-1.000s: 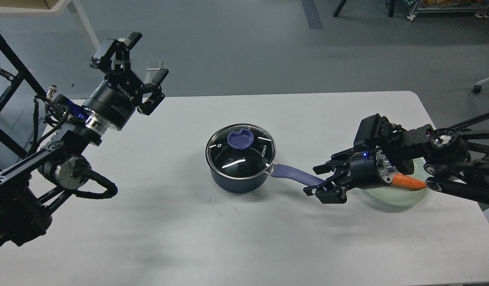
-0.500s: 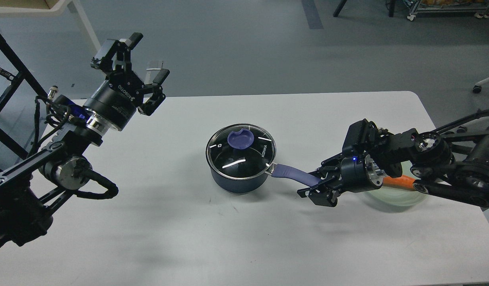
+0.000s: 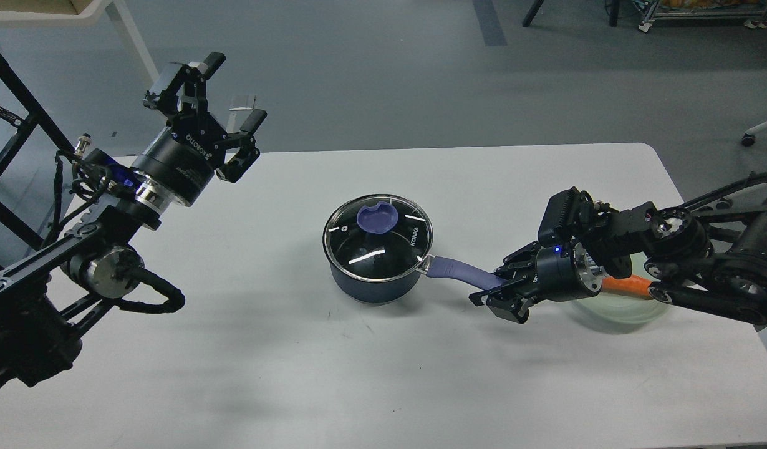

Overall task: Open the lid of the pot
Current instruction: 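Reach the left gripper over the saucepan toward the blue lid knob, then close the left gripper on the blue knob of the glass lid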

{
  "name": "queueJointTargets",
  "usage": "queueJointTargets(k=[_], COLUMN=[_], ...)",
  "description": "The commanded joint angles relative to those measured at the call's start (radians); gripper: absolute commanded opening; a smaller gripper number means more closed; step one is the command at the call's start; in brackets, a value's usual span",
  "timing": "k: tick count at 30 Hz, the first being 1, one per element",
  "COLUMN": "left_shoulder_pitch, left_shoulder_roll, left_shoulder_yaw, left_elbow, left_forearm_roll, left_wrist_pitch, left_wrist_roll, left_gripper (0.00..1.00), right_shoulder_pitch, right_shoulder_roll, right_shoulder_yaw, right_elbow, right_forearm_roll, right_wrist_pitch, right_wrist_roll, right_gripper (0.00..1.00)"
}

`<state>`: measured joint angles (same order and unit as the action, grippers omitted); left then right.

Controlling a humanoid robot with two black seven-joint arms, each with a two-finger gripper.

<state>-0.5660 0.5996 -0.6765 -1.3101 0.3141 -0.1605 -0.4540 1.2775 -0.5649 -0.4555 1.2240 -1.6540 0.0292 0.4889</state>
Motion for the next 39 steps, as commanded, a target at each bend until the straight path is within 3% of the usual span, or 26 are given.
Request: queueJointTargets(k=[1, 9, 13, 18, 21, 24, 29, 39], left_shoulder_pitch=[-0.002, -0.024, -0.115, -0.236, -0.317, -0.389, -0.475, -0.474], left_shoulder_roll=[-0.001, 0.006, 0.002, -0.013, -0.049, -0.052, -0.112, -0.234], left_shoulder_yaw=[0.0, 0.0, -0.002, 0.037, 0.156, 0.319, 0.538, 0.568], left_elbow=[-0.001, 0.0, -0.003, -0.011, -0.017, -0.003, 0.103, 0.319], left_forearm_roll=[0.005, 0.262, 0.579, 1.041, 1.296, 1.486, 1.591, 1.694], left_wrist_pitch=[0.001, -0.036, -0.112, -0.102, -0.038, 0.085, 0.225, 0.285], left_wrist_roll=[0.0, -0.002, -0.035, -0.035, -0.035, -0.035, -0.035, -0.035], left_gripper=[0.99, 0.99, 0.99, 0.99, 0.99, 0.99, 0.99, 0.99], right_shoulder_pitch=[0.0, 0.0, 0.0, 0.0, -0.003, 0.0, -0.003, -0.004], right_shoulder_roll=[-0.001, -0.001, -0.001, 0.006, 0.007, 0.007, 0.005, 0.003], right_shoulder_yaw=[0.0, 0.0, -0.002, -0.002, -0.002, -0.002, -0.002, -0.002], right_elbow=[0.0, 0.0, 0.0, 0.0, 0.0, 0.0, 0.0, 0.0], right_forearm_roll=[0.0, -0.001, 0.0, 0.002, 0.003, 0.005, 0.005, 0.005], right_wrist_pitch=[0.0, 0.0, 0.002, 0.002, 0.002, 0.0, 0.0, 0.0], right_wrist_roll=[0.0, 0.0, 0.0, 0.0, 0.0, 0.0, 0.0, 0.0], right_gripper=[0.36, 0.27, 0.27, 0.27, 0.27, 0.28, 0.28, 0.28])
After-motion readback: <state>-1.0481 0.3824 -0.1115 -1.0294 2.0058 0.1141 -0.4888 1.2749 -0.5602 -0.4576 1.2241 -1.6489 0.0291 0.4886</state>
